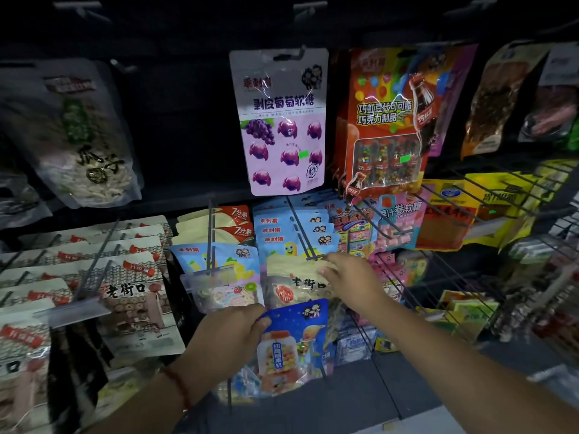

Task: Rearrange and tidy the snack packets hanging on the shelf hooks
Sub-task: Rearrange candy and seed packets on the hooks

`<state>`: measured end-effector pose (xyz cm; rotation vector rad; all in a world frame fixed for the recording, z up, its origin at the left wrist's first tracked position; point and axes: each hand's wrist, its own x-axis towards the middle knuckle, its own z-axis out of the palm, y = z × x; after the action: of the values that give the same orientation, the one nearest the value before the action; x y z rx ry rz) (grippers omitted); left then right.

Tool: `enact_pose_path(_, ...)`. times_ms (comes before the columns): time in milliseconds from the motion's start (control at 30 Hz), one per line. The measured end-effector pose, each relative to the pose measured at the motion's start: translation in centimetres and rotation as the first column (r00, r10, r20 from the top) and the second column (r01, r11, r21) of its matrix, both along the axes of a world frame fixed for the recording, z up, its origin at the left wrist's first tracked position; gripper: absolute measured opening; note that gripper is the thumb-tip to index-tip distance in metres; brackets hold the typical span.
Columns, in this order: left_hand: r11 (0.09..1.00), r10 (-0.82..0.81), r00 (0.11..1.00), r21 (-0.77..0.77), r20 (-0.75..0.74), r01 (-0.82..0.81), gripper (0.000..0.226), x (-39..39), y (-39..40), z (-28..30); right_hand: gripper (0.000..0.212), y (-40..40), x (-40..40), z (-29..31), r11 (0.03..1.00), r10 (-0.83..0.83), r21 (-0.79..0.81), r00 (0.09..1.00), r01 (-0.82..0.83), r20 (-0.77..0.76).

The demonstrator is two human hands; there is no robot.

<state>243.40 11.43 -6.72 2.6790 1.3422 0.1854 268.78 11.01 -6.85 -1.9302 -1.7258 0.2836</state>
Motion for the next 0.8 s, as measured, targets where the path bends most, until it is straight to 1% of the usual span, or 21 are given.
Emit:
enact_pose_path(133,1.0,-0.013,1.0,0.005,-0.008,0.013,0.031,-0.3,0.0,0.1,0.017,-3.1,1.3,0.3,0.999,0.033,0.005,0.999,-0.033,-0.006)
enact_pose_path(200,1.0,-0.024,1.0,0.006,-0.001,0.024,0.031,-0.4,0.1,0.1,0.015,-4.9,2.3,0.8,1.0,0.028,0.0,1.0,-0.028,0.013)
enact_pose_path(300,0.999,-0.038,0.999,-0.008,0.005,0.038,0.029,-0.4,0.5,-0.1,0.021,-8.2,3.9,2.0,1.0,0.001,-0.007,1.0,-0.001,0.009)
enact_pose_path(400,0.999,-0.053,0.999,0.009,0.006,0.052,0.03,0.3,1.0,-0.4,0.03,-11.8,5.4,3.4,0.994,-0.035,0.098,0.999,0.037,-0.025)
enact_pose_path(467,0.998,-0.061,0.998,0.022,-0.003,0.061,0.031,1.2,1.4,-0.3,0.032,-14.1,6.0,4.4,0.987,-0.052,0.153,0.998,0.055,-0.021)
enact_pose_path(500,0.997,-0.069,0.998,0.035,-0.012,0.069,0.031,1.7,1.7,-0.2,0.027,-15.2,6.1,4.9,0.985,-0.05,0.164,0.998,0.054,-0.028)
enact_pose_path(567,0.995,-0.079,0.997,0.055,-0.018,0.08,0.031,3.0,2.3,-0.1,0.01,-17.1,6.6,5.7,0.979,-0.05,0.195,0.998,0.055,-0.027)
enact_pose_path(633,0.996,-0.08,0.997,0.047,0.021,0.079,0.029,4.4,3.0,-0.1,0.009,-18.7,6.9,6.2,0.972,-0.074,0.224,0.997,0.072,0.001)
enact_pose_path(667,0.996,-0.082,0.996,0.046,0.046,0.08,0.029,5.0,3.4,-0.1,0.008,-19.4,7.1,6.2,0.971,-0.088,0.224,0.996,0.085,0.004)
enact_pose_path(733,0.995,-0.09,0.993,0.051,0.082,0.086,0.028,6.3,4.1,0.0,0.019,-20.4,7.4,6.1,0.969,-0.116,0.223,0.993,0.11,0.014)
enact_pose_path(800,0.994,-0.1,0.99,0.053,0.104,0.094,0.027,7.4,4.6,0.2,0.021,-21.0,7.5,5.9,0.967,-0.141,0.217,0.99,0.136,0.006)
